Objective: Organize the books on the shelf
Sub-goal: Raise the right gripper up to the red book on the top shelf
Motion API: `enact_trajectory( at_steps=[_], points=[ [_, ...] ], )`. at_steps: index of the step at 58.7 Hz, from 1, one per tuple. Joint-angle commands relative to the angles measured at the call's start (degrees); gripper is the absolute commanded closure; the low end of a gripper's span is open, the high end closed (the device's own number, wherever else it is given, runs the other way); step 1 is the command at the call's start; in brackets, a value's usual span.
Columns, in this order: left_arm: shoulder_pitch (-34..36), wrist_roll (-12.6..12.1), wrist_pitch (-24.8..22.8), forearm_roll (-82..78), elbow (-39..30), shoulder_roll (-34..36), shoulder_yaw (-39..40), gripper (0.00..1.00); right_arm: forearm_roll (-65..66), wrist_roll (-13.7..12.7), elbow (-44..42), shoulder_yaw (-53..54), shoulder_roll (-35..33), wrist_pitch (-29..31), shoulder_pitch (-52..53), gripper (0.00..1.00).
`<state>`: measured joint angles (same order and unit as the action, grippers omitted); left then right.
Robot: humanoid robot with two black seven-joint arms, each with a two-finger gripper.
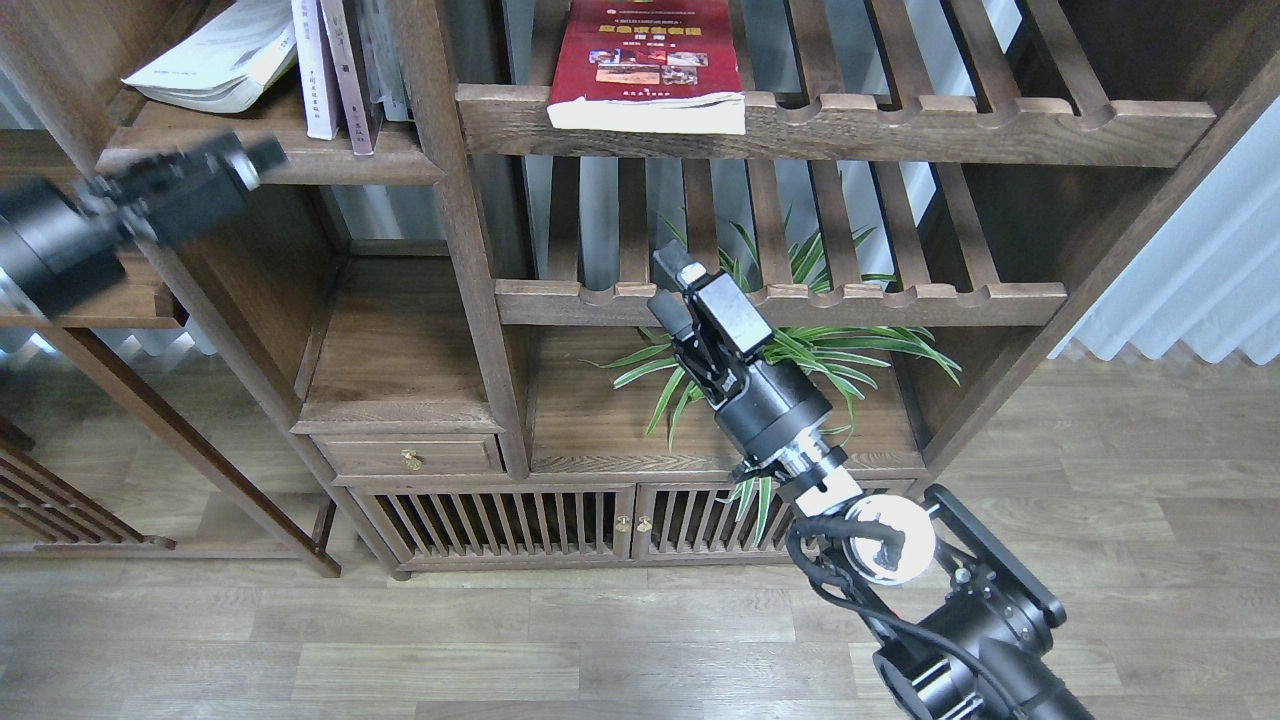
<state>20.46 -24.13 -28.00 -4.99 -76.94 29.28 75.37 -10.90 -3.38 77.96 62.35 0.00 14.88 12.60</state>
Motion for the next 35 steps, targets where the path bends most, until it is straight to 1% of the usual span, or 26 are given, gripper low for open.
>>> enact_trajectory(
  at_steps=[1, 9, 14, 18, 24, 31, 35],
  points=[
    [-5.7, -0.6, 0.0, 0.1, 0.3, -5.3, -0.4, 0.01, 0.0, 0.2, 0.0, 0.0, 0.0, 0.0, 0.9, 0.02],
    [-12.0, -0.9, 0.0, -0.3, 1.2, -7.3, -0.8, 0.01, 0.1, 0.2, 0.0, -0.2, 0.0, -0.8, 2.3, 0.02],
    [-13.9, -0.9, 0.0, -0.3, 2.9, -7.5, -0.8, 0.01, 0.1, 0.5, 0.0, -0.2, 0.0, -2.0, 3.7, 0.02],
    [-14.6, -0.8, 0.0, -0.4, 3.9, -7.5, -0.8, 0.01, 0.1, 0.9, 0.0, -0.1, 0.0, -2.8, 5.2, 0.02],
    [-15.4, -0.9, 0.0, -0.5, 4.4, -7.5, -0.8, 0.01, 0.1, 1.7, 0.0, 0.0, 0.0, -5.8, 7.7, 0.02],
    [-16.2, -0.9, 0.0, -0.9, 4.4, -7.5, -0.8, 0.01, 0.1, 3.5, -0.2, 0.0, 0.0, -9.7, 10.6, 0.02],
    [-16.2, -0.9, 0.0, -1.4, 4.4, -7.5, -0.8, 0.01, 0.1, 4.7, -0.2, -0.1, 0.0, -10.8, 12.3, 0.02]
  ],
)
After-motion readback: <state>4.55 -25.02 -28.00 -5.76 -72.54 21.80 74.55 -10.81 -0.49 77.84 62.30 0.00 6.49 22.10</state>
